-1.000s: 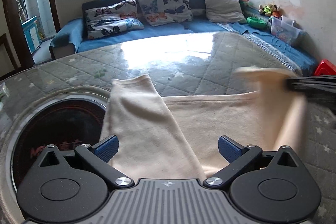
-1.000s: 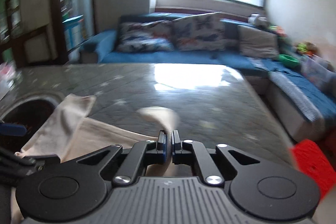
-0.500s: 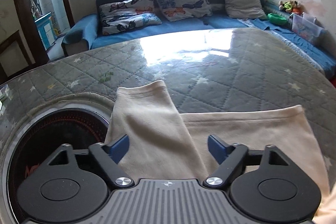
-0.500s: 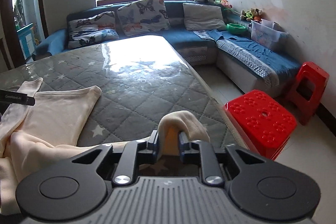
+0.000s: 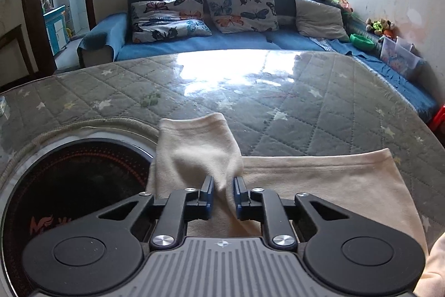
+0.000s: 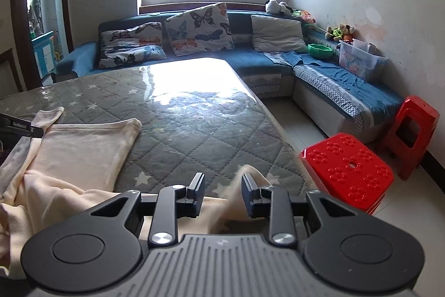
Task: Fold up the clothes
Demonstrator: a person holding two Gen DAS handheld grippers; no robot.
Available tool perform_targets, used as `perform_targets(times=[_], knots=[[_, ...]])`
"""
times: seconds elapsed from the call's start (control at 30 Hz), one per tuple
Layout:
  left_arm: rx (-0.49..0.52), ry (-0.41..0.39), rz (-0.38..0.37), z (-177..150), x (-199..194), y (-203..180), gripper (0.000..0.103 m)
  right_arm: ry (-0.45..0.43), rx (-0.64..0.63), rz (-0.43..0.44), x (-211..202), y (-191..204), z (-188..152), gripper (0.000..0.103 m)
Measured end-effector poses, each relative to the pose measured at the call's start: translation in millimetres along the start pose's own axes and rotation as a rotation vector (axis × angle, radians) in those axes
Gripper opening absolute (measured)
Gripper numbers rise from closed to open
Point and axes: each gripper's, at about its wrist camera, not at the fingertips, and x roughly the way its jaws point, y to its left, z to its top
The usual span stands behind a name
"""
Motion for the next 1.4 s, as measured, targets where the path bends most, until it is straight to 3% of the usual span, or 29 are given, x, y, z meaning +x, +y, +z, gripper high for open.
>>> perform_targets(times=[0.53,0.6,0.67,0.87,0.93,1.1,1.4], knots=[[0.026,0.005,-0.014,-4.9,-4.9,0.6,0.019,0.017,-0.112,0.151,0.5,49.8,1.1,0.039],[0.032,0.004,-0.018,-4.6,-5.9,-2.4,0.023,0.019,-0.125,0.167,0.8,55.7,0.9,0.039],[0.033,-0.001,-0.02,-3.7,-8.0,-5.8,0.033,0.023,-0.128,0.178,3.1,58.2,0.7,0.039],[0.073,-0.011,-0.03,1.7,-3.1,-22.3,0.04,0.027,-0.135,0.204,4.7,64.6,0.2,0.04],[0.087,0.006,-0.016,1.4,4.2,-25.3,0.039,0.027,-0.142,0.215,3.7,66.3,0.5,0.04],[0.074,0.01,-0.009,-2.4,4.0,-15.1,0.009,0.027,-0.159,0.243,1.0,70.3,1.2,0.039],[0.01,-0.097,0.015,-9.2,-58.7,21.6,0.004,0.04,-0.267,0.339,-11.6,97.4,-8.3,0.039]])
